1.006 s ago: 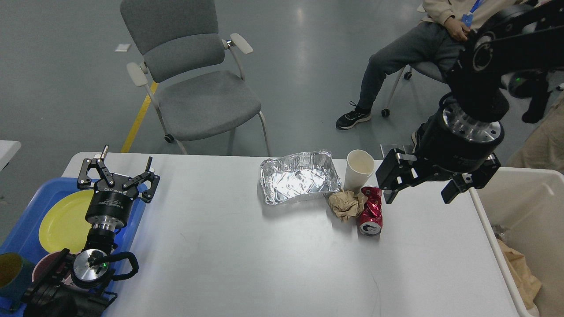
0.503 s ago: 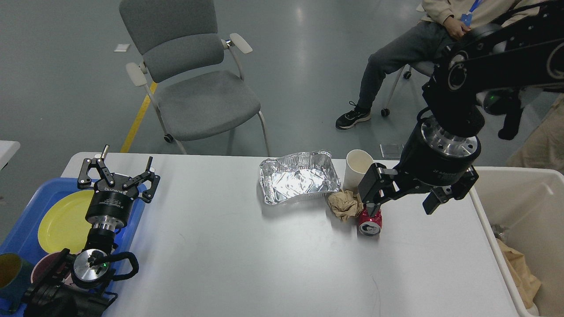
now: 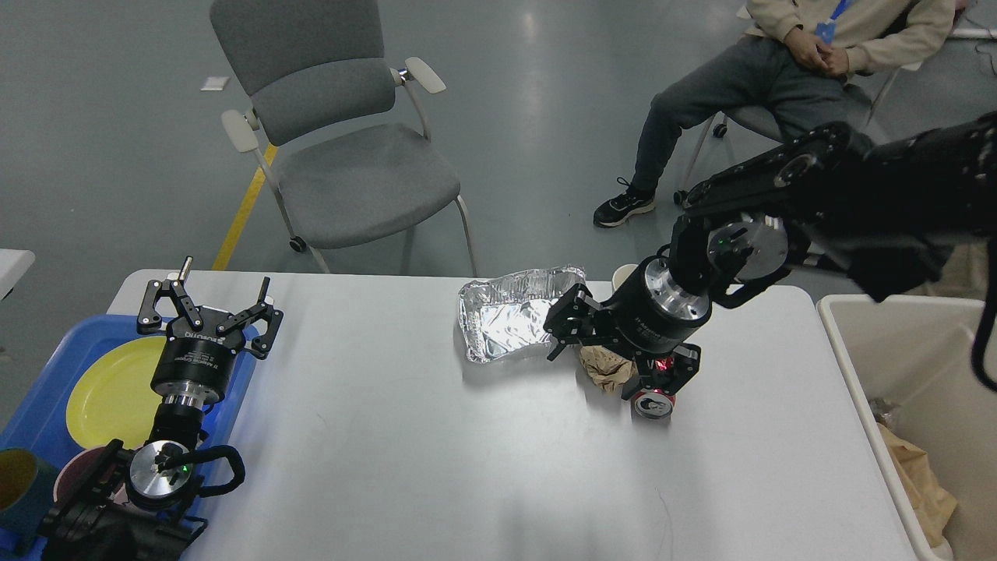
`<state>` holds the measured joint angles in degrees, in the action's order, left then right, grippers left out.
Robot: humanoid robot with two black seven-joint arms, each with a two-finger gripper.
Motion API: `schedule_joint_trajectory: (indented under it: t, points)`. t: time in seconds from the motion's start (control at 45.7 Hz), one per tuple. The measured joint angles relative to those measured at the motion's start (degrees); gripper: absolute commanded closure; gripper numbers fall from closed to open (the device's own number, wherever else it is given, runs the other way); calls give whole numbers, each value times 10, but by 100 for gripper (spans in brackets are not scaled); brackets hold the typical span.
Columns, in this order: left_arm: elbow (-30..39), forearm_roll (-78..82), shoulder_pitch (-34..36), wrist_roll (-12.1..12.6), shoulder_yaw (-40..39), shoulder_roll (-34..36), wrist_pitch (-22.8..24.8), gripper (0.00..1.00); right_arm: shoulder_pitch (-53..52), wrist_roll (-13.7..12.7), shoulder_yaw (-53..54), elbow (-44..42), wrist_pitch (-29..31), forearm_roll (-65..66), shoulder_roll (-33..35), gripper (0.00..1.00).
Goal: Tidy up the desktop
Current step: 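Swing the right gripper over to the aluminium foil tray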
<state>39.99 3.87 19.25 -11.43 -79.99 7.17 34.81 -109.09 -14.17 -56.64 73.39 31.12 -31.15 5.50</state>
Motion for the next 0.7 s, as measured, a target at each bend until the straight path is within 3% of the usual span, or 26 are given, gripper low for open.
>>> schedule_joint_trajectory:
  t: [0.131, 0.219, 0.372, 0.7]
  points:
    - [0, 0, 0, 0, 0, 0, 0, 4, 83, -69, 19, -58, -112, -111, -10, 0]
    - [0, 0, 0, 0, 0, 0, 0, 4, 139, -96, 61, -102, -181, -150, -11, 0]
    - [0, 0, 0, 0, 0, 0, 0, 4, 245, -106, 165, -204, -236, -163, -18, 0]
    - [0, 0, 0, 0, 0, 0, 0, 4, 421, -100, 252, -503, -252, -113, -124, 0]
